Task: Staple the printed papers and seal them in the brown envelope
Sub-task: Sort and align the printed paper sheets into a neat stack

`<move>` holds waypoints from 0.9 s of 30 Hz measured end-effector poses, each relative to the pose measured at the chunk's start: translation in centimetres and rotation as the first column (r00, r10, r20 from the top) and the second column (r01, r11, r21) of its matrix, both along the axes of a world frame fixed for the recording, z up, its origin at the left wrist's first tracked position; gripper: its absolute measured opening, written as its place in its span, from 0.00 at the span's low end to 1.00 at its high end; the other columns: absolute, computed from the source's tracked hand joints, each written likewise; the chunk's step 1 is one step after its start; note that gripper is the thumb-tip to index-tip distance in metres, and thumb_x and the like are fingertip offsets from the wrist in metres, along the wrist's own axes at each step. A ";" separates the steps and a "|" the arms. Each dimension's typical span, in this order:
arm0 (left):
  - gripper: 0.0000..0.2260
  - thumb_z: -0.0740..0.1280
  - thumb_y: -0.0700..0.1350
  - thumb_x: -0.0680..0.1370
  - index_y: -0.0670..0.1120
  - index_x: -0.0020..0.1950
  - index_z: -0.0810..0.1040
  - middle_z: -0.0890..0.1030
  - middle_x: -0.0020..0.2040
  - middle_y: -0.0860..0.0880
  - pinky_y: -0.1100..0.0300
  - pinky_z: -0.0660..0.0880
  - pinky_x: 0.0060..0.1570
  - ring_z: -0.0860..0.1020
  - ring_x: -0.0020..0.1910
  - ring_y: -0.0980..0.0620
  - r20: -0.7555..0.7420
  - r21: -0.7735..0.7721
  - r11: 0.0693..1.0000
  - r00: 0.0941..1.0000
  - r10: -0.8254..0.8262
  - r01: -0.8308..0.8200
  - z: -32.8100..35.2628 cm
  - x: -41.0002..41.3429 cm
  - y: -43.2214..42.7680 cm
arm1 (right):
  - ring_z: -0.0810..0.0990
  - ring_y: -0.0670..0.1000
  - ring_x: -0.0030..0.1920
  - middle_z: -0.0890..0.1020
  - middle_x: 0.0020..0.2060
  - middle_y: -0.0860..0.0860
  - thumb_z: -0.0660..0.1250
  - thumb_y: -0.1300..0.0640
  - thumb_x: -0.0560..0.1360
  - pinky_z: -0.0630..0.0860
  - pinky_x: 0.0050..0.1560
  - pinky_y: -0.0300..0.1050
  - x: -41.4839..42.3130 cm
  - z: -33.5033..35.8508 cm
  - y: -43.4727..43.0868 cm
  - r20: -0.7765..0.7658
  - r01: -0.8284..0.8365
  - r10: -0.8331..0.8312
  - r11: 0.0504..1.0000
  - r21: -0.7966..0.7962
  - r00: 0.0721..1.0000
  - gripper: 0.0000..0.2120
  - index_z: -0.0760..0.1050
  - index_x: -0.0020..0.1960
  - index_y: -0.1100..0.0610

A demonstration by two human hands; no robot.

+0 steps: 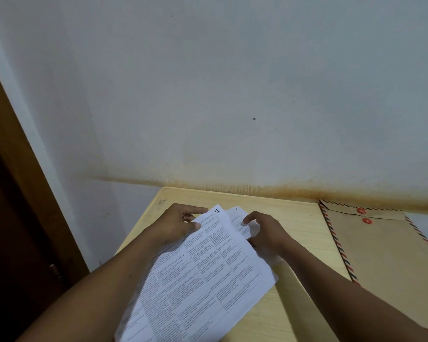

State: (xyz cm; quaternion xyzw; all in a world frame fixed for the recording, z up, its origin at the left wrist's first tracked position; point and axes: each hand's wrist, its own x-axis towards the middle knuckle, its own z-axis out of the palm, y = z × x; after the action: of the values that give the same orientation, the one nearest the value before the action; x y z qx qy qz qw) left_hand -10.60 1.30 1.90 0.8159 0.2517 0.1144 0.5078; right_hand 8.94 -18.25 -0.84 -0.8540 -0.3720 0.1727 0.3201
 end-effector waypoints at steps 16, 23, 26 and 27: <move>0.19 0.72 0.36 0.79 0.57 0.64 0.83 0.83 0.61 0.50 0.67 0.73 0.55 0.77 0.54 0.66 0.162 -0.040 0.997 0.984 0.076 -0.070 -0.4 3.0 -2.2 | 0.78 0.53 0.37 0.82 0.39 0.55 0.69 0.57 0.76 0.74 0.40 0.46 -0.8 4.7 -2.5 -0.340 0.061 0.069 0.932 0.357 0.938 0.09 0.79 0.53 0.46; 0.22 0.72 0.37 0.78 0.58 0.67 0.81 0.85 0.57 0.51 0.67 0.76 0.50 0.82 0.51 0.66 0.154 -0.020 0.999 0.987 0.047 -0.045 0.1 3.6 -2.6 | 0.87 0.54 0.42 0.86 0.44 0.53 0.71 0.60 0.76 0.83 0.40 0.50 -0.7 5.3 -3.4 -0.282 0.026 0.064 0.952 0.305 0.957 0.20 0.72 0.64 0.48; 0.23 0.73 0.37 0.77 0.58 0.68 0.81 0.87 0.51 0.48 0.56 0.80 0.56 0.85 0.50 0.53 0.164 -0.030 0.998 0.985 0.052 -0.048 -0.2 4.0 -2.7 | 0.87 0.60 0.45 0.87 0.45 0.58 0.70 0.61 0.77 0.83 0.48 0.58 -0.5 5.4 -3.8 -0.267 0.005 0.082 0.950 0.312 0.960 0.11 0.78 0.58 0.52; 0.23 0.73 0.37 0.77 0.57 0.68 0.81 0.87 0.48 0.49 0.54 0.80 0.56 0.85 0.47 0.53 0.165 -0.021 0.998 0.985 0.058 -0.055 -0.2 4.2 -2.8 | 0.87 0.60 0.44 0.87 0.45 0.58 0.69 0.61 0.77 0.83 0.47 0.58 -0.5 5.4 -3.9 -0.257 -0.005 0.089 0.951 0.310 0.962 0.08 0.79 0.56 0.52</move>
State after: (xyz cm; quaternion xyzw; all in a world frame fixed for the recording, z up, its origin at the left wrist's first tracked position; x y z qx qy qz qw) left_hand -6.43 -1.50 1.73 0.7921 0.2325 0.1943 0.5299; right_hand 8.40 -22.13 4.52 -0.7533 -0.3681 0.2345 0.4919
